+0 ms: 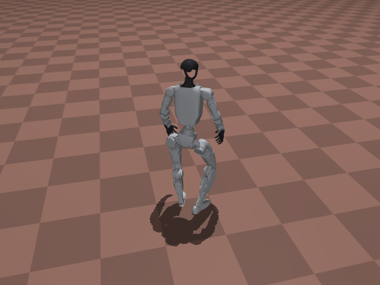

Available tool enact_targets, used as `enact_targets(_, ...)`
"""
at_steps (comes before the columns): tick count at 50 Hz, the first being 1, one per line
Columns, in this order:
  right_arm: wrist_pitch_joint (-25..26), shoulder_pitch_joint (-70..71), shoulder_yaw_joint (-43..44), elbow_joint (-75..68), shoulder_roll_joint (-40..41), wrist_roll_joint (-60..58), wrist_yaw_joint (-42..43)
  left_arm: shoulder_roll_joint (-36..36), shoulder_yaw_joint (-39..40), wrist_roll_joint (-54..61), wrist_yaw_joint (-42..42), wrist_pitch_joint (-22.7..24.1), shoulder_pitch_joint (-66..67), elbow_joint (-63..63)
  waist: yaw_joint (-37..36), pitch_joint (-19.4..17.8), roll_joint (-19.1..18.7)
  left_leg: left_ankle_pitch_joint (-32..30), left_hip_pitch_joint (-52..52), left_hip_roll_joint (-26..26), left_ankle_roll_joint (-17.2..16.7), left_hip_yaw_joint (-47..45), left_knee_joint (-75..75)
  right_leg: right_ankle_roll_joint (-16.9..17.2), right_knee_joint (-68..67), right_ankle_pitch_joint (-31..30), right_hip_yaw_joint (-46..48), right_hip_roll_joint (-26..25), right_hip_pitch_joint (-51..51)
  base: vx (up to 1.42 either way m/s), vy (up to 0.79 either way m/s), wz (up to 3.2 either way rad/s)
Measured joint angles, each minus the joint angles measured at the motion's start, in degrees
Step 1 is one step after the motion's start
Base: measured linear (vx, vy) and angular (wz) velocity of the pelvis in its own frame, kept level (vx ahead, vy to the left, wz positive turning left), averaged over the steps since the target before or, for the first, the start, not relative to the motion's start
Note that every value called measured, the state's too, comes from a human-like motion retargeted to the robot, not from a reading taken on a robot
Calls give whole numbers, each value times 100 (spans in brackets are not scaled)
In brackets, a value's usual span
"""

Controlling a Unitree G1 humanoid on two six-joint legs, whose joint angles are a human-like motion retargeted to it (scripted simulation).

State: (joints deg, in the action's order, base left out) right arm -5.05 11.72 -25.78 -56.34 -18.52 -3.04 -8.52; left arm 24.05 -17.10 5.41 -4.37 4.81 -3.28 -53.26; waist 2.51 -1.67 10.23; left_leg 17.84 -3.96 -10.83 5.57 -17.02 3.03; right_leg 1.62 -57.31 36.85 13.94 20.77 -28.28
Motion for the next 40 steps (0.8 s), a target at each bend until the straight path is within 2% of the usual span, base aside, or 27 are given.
enact_targets(5,23,-235,207,-47,-26,77,25,-65,48,-10,33,-34,60,-122,-146,164,210,-274,-283,-167,68,54,8,123,-178,133,-320,-3,637,-23,-3,14)
enact_targets(9,50,-372,422,-121,-22,156,41,-166,95,-79,19,-67,60,-427,-405,204,225,-133,-809,8,84,-34,-684,266,774,115,-458,-402,1384,-26,-6,-1)
enact_targets(10,58,-372,476,-139,-19,173,42,-184,116,-86,15,-76,31,-535,-485,210,166,18,-1040,162,80,-60,-1056,255,1176,100,-442,-600,1583,-28,-8,-9)
enact_targets(13,57,-408,508,-149,-25,162,110,-289,217,-48,37,-121,120,-769,-596,154,228,88,-1468,269,68,-194,-1623,155,1672,451,-422,-658,1726,-32,-9,-6)
enact_targets(16,49,-333,505,-139,-63,105,168,-388,320,38,36,-122,147,-1001,-684,61,112,170,-1917,577,-26,-277,-2203,-4,2118,568,-304,-891,1750,-32,-9,-11)
enact_targets(20,47,-178,478,-141,-137,43,232,-538,411,189,-23,-97,206,-1211,-787,-25,-166,196,-2423,901,-322,-85,-2613,-114,2554,279,-203,-1273,1638,-30,-8,-18)
enact_targets(22,54,-89,458,-157,-167,26,249,-585,430,270,-82,-97,243,-1266,-813,-6,-281,364,-2584,1024,-348,-68,-2732,-110,2772,79,-144,-1406,1557,-25,-7,-11)
enact_targets(32,183,378,17,-298,-46,-108,90,-498,446,583,-454,-287,313,-1255,-972,293,-690,1542,-2586,1824,-138,123,-5164,-39,3865,-715,-263,-2068,1512,-13,-3,-31)
enact_targets(35,212,495,-166,-322,81,-210,-23,-417,425,665,-475,-313,204,-1157,-945,399,-826,1780,-2276,1937,-131,220,-5222,-36,4144,-913,-328,-2276,1584,-6,4,-34)
enact_targets(40,234,611,-428,-350,318,-383,-265,-384,307,777,-531,-284,-60,-979,-818,522,-894,1945,-1777,1819,-172,259,-4454,34,4525,-1171,-328,-2355,1732,-3,8,-12)
